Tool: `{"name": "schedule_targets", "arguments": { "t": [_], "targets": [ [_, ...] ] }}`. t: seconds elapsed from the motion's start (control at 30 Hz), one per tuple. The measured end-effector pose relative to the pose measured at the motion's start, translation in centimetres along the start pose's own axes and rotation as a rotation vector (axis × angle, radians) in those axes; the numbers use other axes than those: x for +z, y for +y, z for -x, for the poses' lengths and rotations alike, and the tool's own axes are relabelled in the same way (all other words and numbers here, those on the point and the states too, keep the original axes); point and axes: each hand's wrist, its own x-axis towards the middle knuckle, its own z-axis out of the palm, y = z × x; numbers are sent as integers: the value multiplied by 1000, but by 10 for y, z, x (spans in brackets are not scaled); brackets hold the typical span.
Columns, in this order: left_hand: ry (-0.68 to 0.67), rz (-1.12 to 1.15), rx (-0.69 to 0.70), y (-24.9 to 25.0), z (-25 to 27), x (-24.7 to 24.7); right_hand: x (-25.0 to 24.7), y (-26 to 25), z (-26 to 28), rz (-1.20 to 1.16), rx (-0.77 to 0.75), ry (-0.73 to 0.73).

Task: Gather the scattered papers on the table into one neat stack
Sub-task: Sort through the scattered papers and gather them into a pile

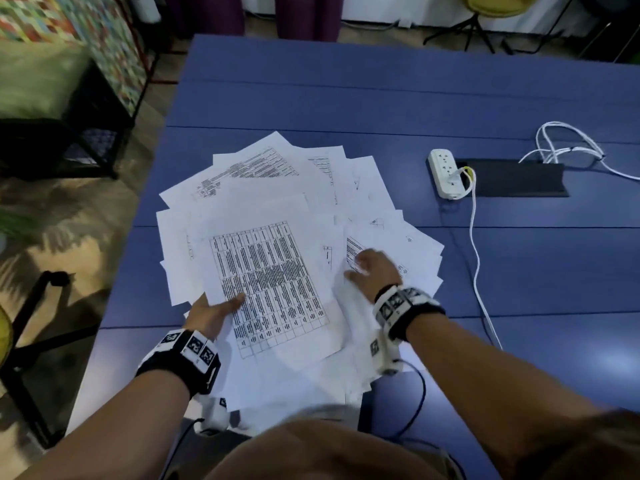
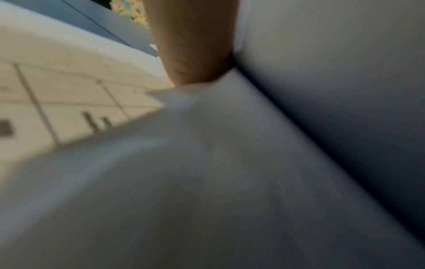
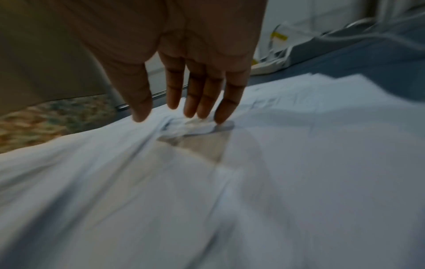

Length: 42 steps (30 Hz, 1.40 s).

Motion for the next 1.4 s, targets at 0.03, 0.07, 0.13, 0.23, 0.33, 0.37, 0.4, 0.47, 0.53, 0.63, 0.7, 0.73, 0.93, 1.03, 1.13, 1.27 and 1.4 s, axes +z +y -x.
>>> {"name": "schedule_targets", "arguments": {
  "t": [0.03,0.07,0.13,0.23,0.33,0.37,0.4,0.47,0.53,0.63,0.7,0.73,0.93,1.03,1.13,1.27,1.4],
  "targets": [
    [-18,23,1,3,1,0,-13,6,-14,50,31,62],
    [-21,41,-2,1,-3,-1,-27,11,-26,100,86,101],
    [-20,69,-15,-3,-7,-2,-51,23,-45,188,183,100],
    [-25,173,-19,-5,-10,-5,-66,35,-62,314,189,13],
    [-50,236,-32,2,-5,-6,-67,34,-64,396,169,5],
    [-67,259,-42,3,-5,-5,-66,33,-66,383,176,-3],
    [-63,281,-47,3,-7,-4,-66,31,-67,338,196,-19],
    [-51,290,-38,4,-7,-2,-62,27,-71,254,217,-52],
    [-58,297,-23,6,-5,2,-60,19,-73,249,193,-114],
    [-11,285,-9,5,-8,3,-57,6,-78,255,131,-155],
    [-16,298,-15,8,-3,4,-55,-3,-81,226,94,-133],
    [-17,300,-23,9,-2,5,-54,-6,-83,235,72,-123],
    [-43,377,-7,14,10,3,-55,-23,-81,307,60,-135],
    [-87,381,18,3,-1,-4,-67,-29,-77,282,72,-136],
    [-95,423,54,-4,-7,-9,-85,-33,-72,288,51,-61],
    [-99,442,81,-8,-8,-10,-107,-32,-59,293,-12,47],
    [-104,403,91,-7,-5,-6,-117,-29,-45,256,-77,138]
  ]
}}
